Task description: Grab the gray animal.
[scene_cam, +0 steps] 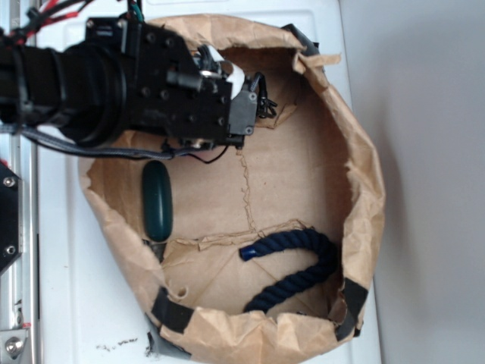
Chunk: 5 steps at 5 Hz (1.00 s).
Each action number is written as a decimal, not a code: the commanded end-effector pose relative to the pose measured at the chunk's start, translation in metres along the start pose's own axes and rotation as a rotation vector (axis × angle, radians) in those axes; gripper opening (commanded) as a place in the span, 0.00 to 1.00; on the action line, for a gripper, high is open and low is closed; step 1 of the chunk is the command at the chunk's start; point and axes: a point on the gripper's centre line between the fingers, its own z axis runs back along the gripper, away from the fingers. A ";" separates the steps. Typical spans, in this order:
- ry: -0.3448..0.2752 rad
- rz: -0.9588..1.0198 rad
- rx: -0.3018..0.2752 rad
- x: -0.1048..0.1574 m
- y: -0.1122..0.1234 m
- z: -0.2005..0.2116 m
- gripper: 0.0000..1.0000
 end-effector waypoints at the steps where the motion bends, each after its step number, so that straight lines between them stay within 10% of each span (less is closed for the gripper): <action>1: 0.105 -0.171 -0.105 0.000 0.000 0.047 0.00; 3: 0.211 -0.332 -0.225 0.010 0.012 0.101 0.00; 5: 0.279 -0.387 -0.225 0.022 0.006 0.135 0.00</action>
